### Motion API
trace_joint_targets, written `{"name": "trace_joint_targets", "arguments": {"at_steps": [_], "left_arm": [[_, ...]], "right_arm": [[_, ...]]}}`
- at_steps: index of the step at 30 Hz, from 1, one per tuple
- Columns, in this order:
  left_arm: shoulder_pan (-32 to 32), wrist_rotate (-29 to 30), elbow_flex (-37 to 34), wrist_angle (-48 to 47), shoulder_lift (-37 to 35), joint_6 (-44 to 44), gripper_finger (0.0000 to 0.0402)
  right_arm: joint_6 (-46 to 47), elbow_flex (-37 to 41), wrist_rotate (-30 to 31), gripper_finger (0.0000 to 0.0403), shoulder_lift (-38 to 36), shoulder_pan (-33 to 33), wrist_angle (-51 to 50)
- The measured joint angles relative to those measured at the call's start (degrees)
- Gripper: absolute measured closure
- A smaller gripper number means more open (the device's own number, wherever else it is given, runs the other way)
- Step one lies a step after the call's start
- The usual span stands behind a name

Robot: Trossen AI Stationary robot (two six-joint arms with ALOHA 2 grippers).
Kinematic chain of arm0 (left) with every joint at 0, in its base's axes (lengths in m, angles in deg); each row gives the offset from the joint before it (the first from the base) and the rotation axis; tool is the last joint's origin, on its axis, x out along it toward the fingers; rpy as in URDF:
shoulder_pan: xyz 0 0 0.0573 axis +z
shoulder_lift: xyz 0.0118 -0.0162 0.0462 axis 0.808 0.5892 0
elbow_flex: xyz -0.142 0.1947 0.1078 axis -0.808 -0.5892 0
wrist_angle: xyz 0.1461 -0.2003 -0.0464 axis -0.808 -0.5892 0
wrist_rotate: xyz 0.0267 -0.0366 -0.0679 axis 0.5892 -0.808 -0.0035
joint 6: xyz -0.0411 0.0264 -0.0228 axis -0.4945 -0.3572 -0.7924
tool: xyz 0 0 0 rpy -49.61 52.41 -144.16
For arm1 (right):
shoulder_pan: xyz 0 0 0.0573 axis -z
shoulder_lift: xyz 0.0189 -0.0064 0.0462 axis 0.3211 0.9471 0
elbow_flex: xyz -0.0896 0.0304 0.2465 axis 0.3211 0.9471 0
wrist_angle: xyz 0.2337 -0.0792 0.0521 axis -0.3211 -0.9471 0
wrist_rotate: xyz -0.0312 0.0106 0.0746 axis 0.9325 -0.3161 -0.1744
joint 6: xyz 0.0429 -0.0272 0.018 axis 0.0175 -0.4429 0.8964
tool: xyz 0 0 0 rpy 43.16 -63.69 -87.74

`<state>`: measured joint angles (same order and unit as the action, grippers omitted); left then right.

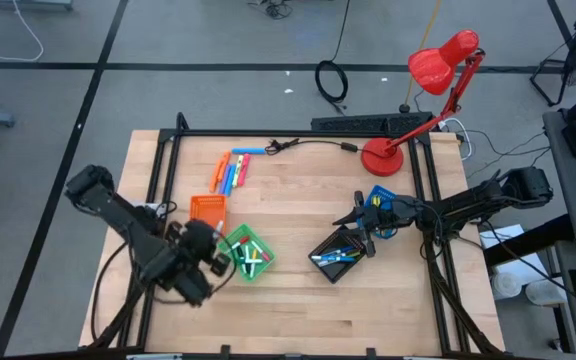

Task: Pick & Place Markers
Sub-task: Put the small blue highlighter pen into the green basket

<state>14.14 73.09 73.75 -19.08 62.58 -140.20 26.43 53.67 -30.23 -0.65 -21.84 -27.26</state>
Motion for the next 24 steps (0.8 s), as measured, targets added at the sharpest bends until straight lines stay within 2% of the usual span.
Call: {"name": "trace_joint_targets", "arguments": {"at_steps": [3,6,12,15,20,22,24], "left_arm": [[4.6,-2.0,-5.0,2.7,-3.3,5.2,0.0365],[9.8,-4.0,-11.7,9.7,-8.0,12.4,0.0365],[21.8,-11.3,-26.6,34.2,-19.3,35.9,0.0365],[27.8,-15.8,-31.4,47.3,-23.9,51.0,0.0365],[32.3,-25.3,-32.7,68.7,-27.2,80.5,0.0365],[31.9,-29.0,-31.7,73.1,-27.1,90.5,0.0365],[31.2,-29.9,-29.1,73.5,-26.0,96.1,0.0365]], "right_arm": [[0.0,0.0,0.0,0.031,0.0,0.0,0.0],[0.0,0.0,0.0,0.031,0.0,0.0,0.0],[0.0,0.0,0.0,0.031,0.0,0.0,0.0],[0.0,0.0,0.0,0.031,0.0,0.0,0.0],[0.0,0.0,0.0,0.031,0.0,0.0,0.0],[0.0,0.0,0.0,0.031,0.0,0.0,0.0],[0.0,0.0,0.0,0.031,0.0,0.0,0.0]]}}
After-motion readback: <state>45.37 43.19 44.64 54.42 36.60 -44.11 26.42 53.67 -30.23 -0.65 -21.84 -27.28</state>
